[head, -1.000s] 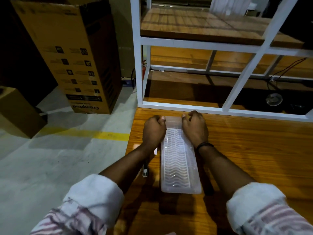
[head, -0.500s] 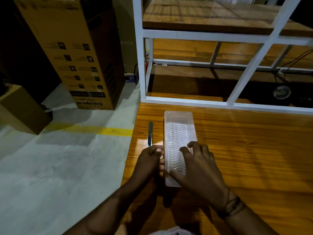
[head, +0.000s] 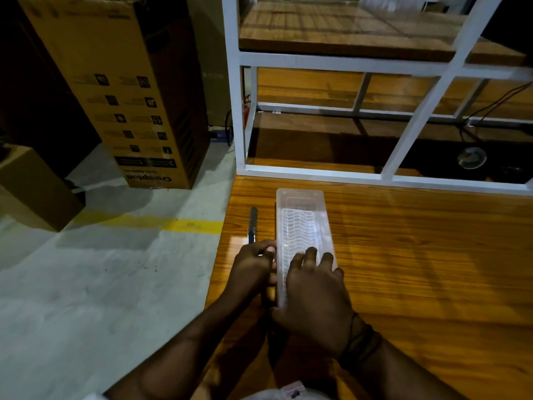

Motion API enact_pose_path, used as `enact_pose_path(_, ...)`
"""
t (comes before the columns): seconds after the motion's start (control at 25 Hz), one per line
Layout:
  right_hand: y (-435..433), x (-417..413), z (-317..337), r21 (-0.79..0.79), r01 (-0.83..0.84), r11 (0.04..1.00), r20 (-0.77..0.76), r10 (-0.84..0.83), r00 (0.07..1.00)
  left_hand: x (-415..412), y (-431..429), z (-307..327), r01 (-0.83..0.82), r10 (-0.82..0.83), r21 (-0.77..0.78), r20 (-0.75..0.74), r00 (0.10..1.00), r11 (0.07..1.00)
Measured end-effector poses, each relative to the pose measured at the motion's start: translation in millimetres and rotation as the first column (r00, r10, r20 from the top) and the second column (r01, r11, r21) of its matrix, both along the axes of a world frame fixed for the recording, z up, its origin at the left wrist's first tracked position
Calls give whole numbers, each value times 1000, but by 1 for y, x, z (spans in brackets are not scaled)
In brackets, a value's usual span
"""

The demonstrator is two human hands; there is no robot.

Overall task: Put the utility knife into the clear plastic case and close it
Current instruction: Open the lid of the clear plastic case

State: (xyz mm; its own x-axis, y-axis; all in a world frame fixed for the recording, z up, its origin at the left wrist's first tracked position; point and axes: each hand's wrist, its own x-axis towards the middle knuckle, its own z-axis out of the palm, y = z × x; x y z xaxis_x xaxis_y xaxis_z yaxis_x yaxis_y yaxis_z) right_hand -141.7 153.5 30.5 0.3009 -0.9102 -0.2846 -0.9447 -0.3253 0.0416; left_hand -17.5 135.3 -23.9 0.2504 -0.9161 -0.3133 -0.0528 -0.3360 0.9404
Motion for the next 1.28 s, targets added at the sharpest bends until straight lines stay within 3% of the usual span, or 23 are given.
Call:
enact_pose_path(0.28,-3,1,4,31,-4,1000,4,4,1000,6,-5,1,62,-60,13,-146,987,998)
enact_pose_path(0.56,-2,-7,12,58,-32,998,60,29,998,5,-10,-7,38,-29,46,-175,984,998)
enact_pose_path(0.84,-9,-22,43,167,-24,986,303,-28,953,1,-5,-5,74,-76,22,91,993,997)
enact_pose_path(0.96,-12,-32,50,203,82,976,456,-168,874,1,-3,-4,81,-81,1,124,989,997)
enact_pose_path(1.12,-17,-64,55,221,270,937,668,-347,658,0,-2,-1,78,-82,41,127,988,996)
enact_pose_path(1.28,-22,-106,40,217,443,870,725,-448,523,0,0,2,83,-87,27,184,979,996)
